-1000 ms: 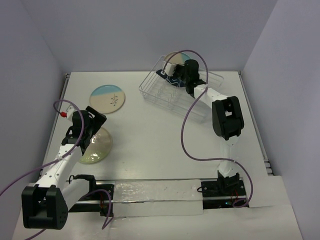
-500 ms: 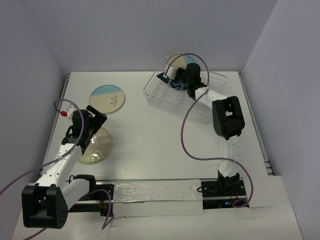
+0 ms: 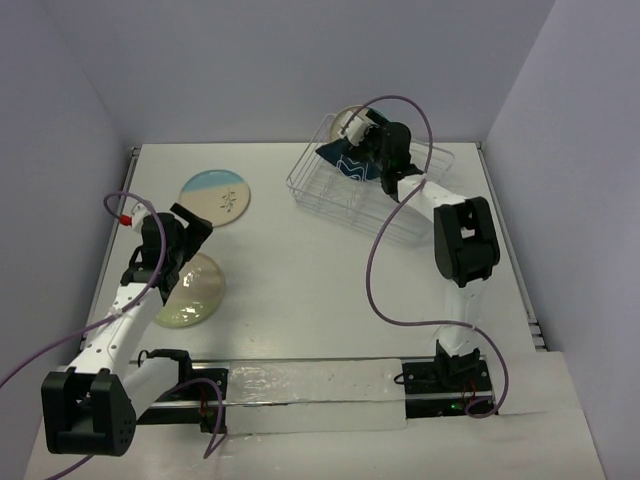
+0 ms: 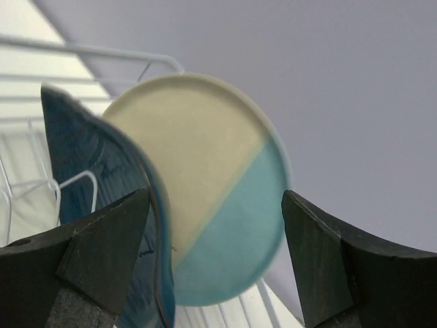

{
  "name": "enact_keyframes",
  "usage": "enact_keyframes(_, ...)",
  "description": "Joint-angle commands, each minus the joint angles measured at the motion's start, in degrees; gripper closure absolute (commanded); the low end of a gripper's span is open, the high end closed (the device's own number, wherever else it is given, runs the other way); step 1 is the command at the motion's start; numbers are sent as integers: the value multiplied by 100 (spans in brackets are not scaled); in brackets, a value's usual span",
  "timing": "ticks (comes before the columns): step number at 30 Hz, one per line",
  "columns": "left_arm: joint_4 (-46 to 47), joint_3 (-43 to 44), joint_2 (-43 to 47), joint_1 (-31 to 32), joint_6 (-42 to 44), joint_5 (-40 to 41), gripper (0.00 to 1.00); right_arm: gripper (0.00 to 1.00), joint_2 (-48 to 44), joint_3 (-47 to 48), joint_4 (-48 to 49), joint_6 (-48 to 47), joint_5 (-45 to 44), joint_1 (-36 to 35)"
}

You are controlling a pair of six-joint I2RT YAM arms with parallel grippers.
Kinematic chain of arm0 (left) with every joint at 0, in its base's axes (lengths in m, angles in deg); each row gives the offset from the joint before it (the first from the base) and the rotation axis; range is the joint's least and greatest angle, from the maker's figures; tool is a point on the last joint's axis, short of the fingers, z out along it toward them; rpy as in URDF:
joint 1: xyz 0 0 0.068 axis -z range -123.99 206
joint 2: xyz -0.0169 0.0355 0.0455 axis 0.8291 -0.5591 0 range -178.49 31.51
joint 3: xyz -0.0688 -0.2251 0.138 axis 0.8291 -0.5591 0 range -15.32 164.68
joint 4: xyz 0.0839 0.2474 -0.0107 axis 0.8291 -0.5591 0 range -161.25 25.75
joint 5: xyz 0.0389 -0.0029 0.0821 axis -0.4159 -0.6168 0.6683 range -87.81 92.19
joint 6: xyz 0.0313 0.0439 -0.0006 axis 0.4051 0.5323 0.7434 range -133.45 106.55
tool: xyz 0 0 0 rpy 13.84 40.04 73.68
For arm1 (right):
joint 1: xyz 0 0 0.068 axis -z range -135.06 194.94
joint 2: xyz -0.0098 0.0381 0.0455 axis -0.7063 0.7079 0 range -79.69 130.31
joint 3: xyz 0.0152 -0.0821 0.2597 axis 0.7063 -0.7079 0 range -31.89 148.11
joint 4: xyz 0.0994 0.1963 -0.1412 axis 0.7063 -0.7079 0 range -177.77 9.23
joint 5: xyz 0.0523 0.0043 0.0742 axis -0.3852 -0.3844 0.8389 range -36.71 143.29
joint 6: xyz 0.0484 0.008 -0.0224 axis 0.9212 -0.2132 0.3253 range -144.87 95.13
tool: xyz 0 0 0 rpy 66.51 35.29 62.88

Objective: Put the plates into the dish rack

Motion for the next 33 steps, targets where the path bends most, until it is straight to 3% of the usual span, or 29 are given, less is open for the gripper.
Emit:
enact_keyframes(1,-140,378,-54,-41,85,-63,1,8,-1319,-47,792,1228,-28,31)
enact_keyframes(5,-321,473,-90,-37,23,-30,1,0,-2154,-694,854,2315,570,39)
enact_keyframes(11,-624,535,-18,-42,-2,0,1,0,-3153,-1159,543,3816,1433,29)
enact_keyframes(19,-901,266,380,-44,-182,169,1,0,-3969,-1562,-250,5009,910,-182)
enact_keyframes(24,-1189,177,302,-44,-354,363,1,0,-4328,-1736,-1567,5857,633,-448)
enact_keyframes(29,-1479,241,-73,-157,-628,585,1,0,-4542,-2048,-1822,6309,-209,-905)
enact_keyframes(33,-1769,162,-272,-693,-981,541,1,0,-4563,-2288,-1797,6669,-24,-1269)
